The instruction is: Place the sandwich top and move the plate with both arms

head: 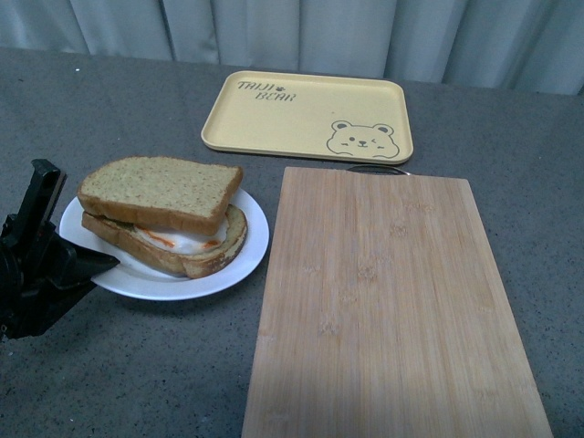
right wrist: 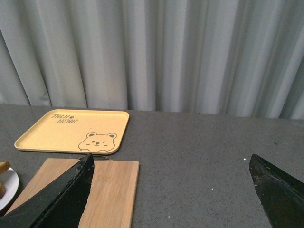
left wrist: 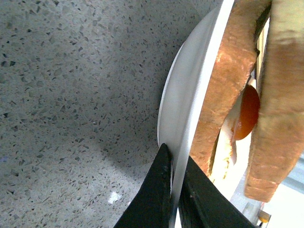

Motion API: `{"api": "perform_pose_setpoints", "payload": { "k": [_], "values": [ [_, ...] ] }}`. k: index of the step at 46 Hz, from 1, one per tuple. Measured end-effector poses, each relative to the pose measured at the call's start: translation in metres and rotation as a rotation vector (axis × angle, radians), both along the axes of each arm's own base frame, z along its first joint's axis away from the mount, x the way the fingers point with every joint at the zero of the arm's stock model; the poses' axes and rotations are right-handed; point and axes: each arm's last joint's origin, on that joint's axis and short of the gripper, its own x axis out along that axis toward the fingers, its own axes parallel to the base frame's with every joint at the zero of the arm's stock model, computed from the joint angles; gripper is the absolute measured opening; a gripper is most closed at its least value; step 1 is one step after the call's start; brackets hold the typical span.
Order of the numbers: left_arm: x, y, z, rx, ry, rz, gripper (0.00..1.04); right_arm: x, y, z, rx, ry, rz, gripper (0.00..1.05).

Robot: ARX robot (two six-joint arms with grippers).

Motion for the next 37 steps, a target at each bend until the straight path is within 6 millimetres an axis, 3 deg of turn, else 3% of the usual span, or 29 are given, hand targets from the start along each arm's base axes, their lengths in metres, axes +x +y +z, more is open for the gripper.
{"api": "perform_pose_setpoints", "payload": {
  "k": [9,13,21,31,37],
  "values": [
    [0.003,-0.002,0.011,-0.145,-0.155,0.018,0.04,0.000,0.000,0.000,0.000,0.000,0.000,0.95],
    [0.020,-0.011,0.026,-0.229,-0.263,-0.022,0.04,0.000,0.000,0.000,0.000,0.000,0.000,0.95],
    [0.047,-0.036,0.028,-0.237,-0.228,-0.067,0.04,0.000,0.000,0.000,0.000,0.000,0.000,0.95],
    [0.124,-0.084,0.040,-0.210,-0.222,-0.130,0.04,0.000,0.000,0.000,0.000,0.000,0.000,0.95],
    [0.154,-0.099,0.044,-0.205,-0.231,-0.142,0.04,0.000,0.000,0.000,0.000,0.000,0.000,0.95]
  ]
}}
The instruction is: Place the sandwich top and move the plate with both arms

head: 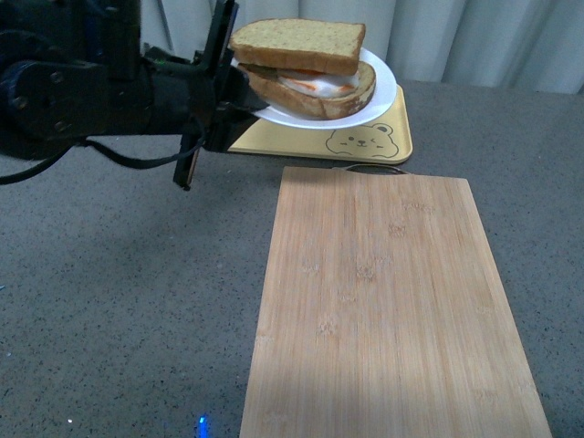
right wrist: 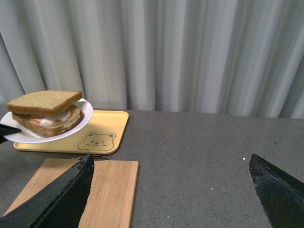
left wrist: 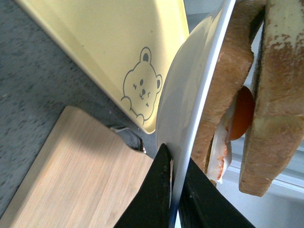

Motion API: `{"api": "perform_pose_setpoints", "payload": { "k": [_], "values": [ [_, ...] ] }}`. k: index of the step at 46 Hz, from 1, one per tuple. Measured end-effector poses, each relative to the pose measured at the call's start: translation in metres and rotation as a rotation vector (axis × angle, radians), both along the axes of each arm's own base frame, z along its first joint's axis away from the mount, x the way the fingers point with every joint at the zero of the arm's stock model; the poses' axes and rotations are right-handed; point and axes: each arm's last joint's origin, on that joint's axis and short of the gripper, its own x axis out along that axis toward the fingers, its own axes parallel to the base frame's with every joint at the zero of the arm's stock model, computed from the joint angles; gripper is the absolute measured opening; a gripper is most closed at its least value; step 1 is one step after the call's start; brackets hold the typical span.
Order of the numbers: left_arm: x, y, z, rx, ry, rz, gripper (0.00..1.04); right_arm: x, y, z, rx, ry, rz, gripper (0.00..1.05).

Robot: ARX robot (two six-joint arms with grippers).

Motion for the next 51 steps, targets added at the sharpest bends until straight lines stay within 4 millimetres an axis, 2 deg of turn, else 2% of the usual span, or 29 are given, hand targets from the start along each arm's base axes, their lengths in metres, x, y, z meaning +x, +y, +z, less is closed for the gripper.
{"api": "perform_pose_setpoints", "payload": {
  "k": [8,16,27,40,51],
  "values": [
    [0.046,-0.011,0.004,0.005,-0.009,0.015,0.04,0.000,0.000,0.000,0.000,0.000,0.000,0.95],
    [0.073,-0.015,-0.006,0.039,0.037,0.005,0.04,0.000,0.000,0.000,0.000,0.000,0.000,0.95],
    [0.081,-0.017,-0.038,0.061,0.120,0.001,0.04,0.000,0.000,0.000,0.000,0.000,0.000,0.95],
    [0.087,-0.017,-0.039,0.069,0.115,0.024,0.04,0.000,0.000,0.000,0.000,0.000,0.000,0.95],
    [0.087,-0.011,-0.036,0.075,0.115,0.042,0.40,0.000,0.000,0.000,0.000,0.000,0.000,0.95]
  ]
}}
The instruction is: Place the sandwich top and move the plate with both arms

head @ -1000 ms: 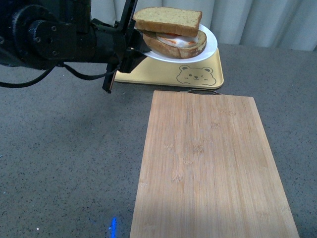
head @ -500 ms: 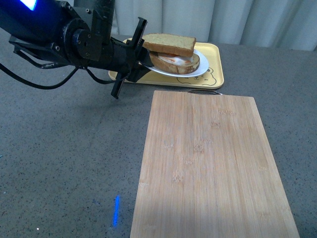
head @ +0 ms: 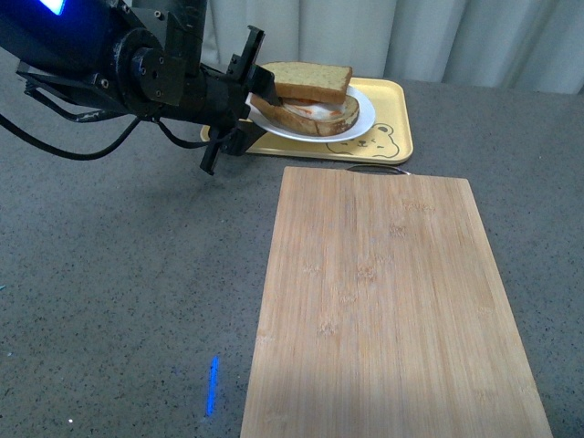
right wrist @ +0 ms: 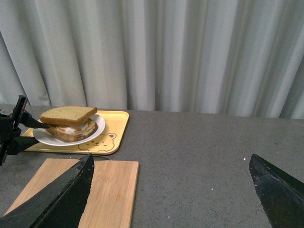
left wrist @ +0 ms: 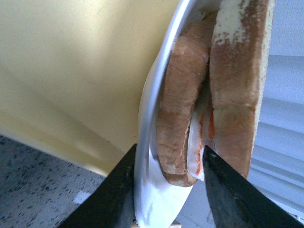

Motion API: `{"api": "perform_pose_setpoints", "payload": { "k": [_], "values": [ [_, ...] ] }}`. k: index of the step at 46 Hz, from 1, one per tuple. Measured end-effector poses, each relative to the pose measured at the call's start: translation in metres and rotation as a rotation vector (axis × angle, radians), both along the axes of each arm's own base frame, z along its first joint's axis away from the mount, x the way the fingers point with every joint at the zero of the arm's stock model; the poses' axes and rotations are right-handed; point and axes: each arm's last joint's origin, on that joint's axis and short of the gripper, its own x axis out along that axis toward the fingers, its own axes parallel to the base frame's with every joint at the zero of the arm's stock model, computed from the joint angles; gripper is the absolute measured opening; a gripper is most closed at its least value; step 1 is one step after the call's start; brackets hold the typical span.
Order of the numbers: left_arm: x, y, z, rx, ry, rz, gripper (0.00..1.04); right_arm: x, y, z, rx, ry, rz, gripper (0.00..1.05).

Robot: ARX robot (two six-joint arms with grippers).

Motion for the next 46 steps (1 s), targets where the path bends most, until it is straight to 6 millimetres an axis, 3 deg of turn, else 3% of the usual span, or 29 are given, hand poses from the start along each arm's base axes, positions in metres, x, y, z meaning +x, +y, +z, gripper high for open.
{"api": "perform_pose_setpoints", "payload": {
  "k": [10,16,18,20,23,25,28,34,36,42,46],
  "values": [
    [-0.020,0.006,0.015,0.007,0.000,-0.004,0.71,0.000,0.000,0.000,0.000,0.000,0.000,0.95],
    [-0.044,0.013,0.042,0.080,-0.033,-0.002,0.96,0.000,0.000,0.000,0.000,0.000,0.000,0.95],
    [-0.056,0.016,0.052,0.134,-0.060,0.004,1.00,0.000,0.000,0.000,0.000,0.000,0.000,0.95],
    [-0.065,0.017,0.052,0.244,-0.164,0.044,0.94,0.000,0.000,0.000,0.000,0.000,0.000,0.95],
    [-0.083,0.028,0.055,0.576,-0.502,0.169,0.80,0.000,0.000,0.000,0.000,0.000,0.000,0.95],
    [-0.106,0.040,0.056,0.785,-0.642,0.188,0.69,0.000,0.000,0.000,0.000,0.000,0.000,0.95],
    [-0.124,0.052,0.062,0.917,-0.727,0.176,0.60,0.000,0.000,0.000,0.000,0.000,0.000,0.95],
    [-0.157,0.071,0.081,1.067,-0.809,0.170,0.42,0.000,0.000,0.000,0.000,0.000,0.000,0.95],
    [-0.175,0.078,0.088,1.107,-0.825,0.163,0.32,0.000,0.000,0.000,0.000,0.000,0.000,0.95],
    [-0.211,0.093,0.084,1.155,-0.796,0.118,0.06,0.000,0.000,0.000,0.000,0.000,0.000,0.95],
    [-0.227,0.097,0.086,1.161,-0.793,0.109,0.04,0.000,0.000,0.000,0.000,0.000,0.000,0.95]
  ]
}}
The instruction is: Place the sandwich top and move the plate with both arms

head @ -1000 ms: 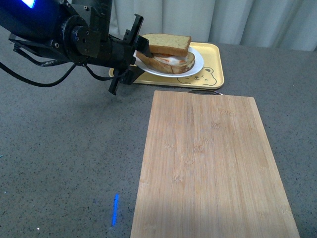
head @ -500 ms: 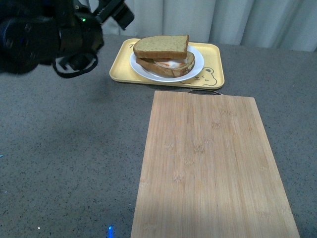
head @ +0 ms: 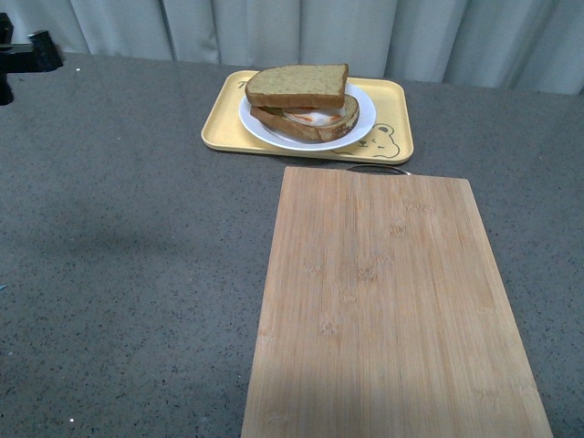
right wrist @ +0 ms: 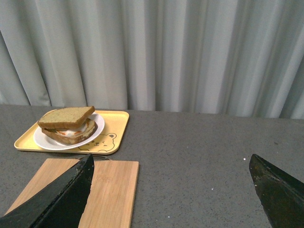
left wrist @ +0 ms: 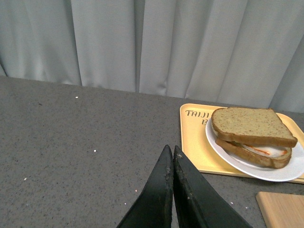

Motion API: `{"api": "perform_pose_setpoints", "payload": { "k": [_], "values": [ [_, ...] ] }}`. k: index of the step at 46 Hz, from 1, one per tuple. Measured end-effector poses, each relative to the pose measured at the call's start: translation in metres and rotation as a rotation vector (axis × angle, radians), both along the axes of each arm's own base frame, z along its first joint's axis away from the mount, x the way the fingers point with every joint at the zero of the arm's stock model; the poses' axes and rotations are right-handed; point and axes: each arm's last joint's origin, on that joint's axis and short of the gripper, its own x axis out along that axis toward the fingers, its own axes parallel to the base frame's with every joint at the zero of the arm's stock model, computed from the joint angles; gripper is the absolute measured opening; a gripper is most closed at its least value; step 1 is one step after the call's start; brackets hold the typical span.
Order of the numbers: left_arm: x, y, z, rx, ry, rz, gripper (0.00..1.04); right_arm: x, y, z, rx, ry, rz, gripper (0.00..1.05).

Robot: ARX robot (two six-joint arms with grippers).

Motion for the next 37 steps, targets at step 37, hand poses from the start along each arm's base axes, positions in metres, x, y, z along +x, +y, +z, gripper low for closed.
{"api": "perform_pose_setpoints", "payload": {
  "k": [37],
  "values": [
    [-0.104,0.030,0.022,0.012,-0.008,0.003,0.04,0.000,0.000,0.000,0.000,0.000,0.000,0.95]
  ]
}}
